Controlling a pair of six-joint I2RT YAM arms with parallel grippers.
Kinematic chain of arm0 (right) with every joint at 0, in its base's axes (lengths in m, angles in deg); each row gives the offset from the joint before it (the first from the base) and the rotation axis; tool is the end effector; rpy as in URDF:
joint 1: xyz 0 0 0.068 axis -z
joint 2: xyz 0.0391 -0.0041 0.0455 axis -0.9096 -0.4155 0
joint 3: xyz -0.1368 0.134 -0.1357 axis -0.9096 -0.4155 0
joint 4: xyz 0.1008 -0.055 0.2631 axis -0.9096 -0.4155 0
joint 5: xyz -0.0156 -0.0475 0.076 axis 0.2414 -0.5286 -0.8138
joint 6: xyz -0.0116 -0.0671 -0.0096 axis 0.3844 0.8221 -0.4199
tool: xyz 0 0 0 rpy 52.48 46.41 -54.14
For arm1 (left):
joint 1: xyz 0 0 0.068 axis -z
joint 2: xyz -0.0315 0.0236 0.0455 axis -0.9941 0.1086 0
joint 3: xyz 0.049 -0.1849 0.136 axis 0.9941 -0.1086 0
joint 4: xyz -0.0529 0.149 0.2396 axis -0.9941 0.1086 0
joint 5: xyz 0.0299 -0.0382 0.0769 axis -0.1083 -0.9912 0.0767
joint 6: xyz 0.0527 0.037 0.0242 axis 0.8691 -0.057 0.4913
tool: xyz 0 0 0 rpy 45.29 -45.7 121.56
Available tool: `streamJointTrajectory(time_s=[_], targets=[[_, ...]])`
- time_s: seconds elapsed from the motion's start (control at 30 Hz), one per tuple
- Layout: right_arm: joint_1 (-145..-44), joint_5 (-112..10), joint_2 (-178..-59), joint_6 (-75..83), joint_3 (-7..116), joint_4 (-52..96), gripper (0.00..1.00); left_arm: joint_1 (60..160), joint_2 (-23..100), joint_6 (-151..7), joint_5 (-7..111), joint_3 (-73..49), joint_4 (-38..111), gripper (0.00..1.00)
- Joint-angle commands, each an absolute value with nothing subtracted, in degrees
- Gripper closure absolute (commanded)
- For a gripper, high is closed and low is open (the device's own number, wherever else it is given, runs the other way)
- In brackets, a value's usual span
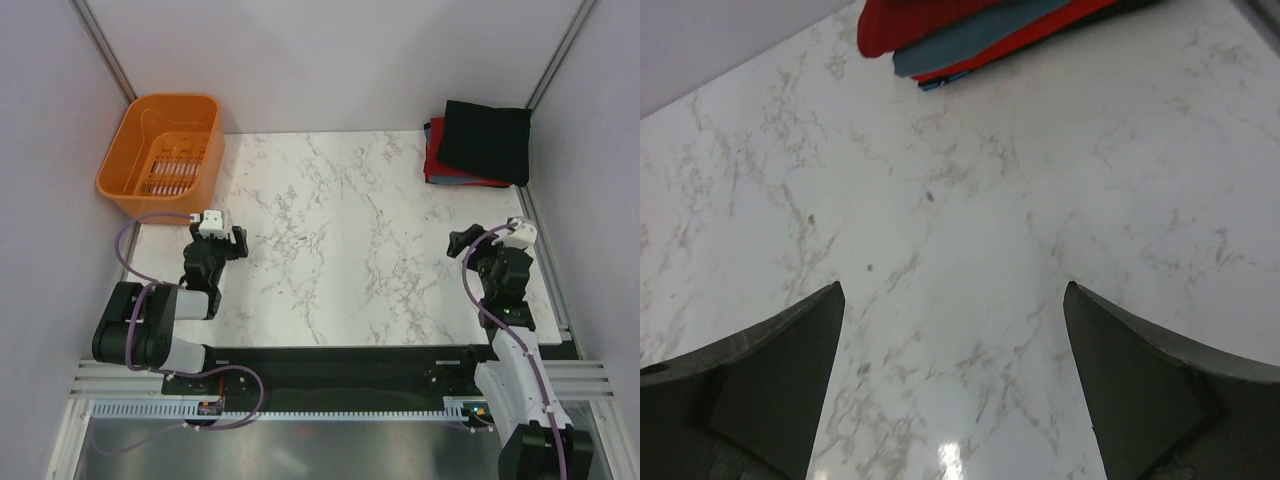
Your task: Fold and stack the t-shirts
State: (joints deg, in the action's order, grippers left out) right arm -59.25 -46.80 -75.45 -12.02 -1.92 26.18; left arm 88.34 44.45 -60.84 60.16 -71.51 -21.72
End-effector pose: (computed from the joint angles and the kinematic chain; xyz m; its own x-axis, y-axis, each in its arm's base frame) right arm 0.2442 -0.0235 0.1853 -0.2255 0.4138 -0.8820 0.1561 0.9090 0.3865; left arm 0.2682 -0.0218 0.0832 -0.1505 0.0027 -0.9886 0.0837 0.9964 -0.0101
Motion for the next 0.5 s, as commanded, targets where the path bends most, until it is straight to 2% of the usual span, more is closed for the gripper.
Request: streamJointTrajectory(time_s=[0.0, 0.07, 0.13, 0.27, 0.3, 0.33, 0.37, 0.43, 0.47], targets=[[-59.47, -39.08, -80.17, -4.6, -10.43, 52.27, 0.02, 88.16, 44.7, -57.85, 60.22, -71.85, -26.46, 0.18], [-59.47, -36.02, -89.48, -6.08, -12.92, 64.2, 0.02, 88.24, 44.7, -57.85, 60.3, -71.85, -26.47, 0.18], [-60.34, -33.38, -98.94, -6.09, -12.75, 68.9, 0.02, 88.59, 44.61, -57.67, 60.31, -72.03, -26.9, 0.18], [-62.98, -29.84, -111.3, -1.36, -13.63, 87.09, 0.02, 88.68, 44.7, -57.67, 61.62, -72.2, -27.17, 0.17], [-63.6, -28.02, -112.26, -0.39, -11.8, 85.9, 0.02, 88.68, 44.7, -57.67, 61.62, -72.2, -27.25, 0.06], [-64.13, -27.3, -113.49, 0.4, -11.26, 86.67, 0.02, 88.68, 44.7, -57.67, 61.71, -72.2, -27.26, 0.0], [-64.48, -27.21, -114.9, 0.59, -10.13, 85.12, 0.02, 88.68, 44.79, -57.67, 61.71, -72.12, -27.43, 0.0], [-65.1, -30.17, -120.59, 2.33, -10.11, 91.92, 0.02, 88.68, 44.87, -57.67, 61.71, -72.2, -27.43, 0.0], [-68.67, -30.28, -121.67, 6.0, -9.94, 92.48, 0.02, 88.68, 44.88, -57.76, 61.71, -72.2, -27.52, 0.0]])
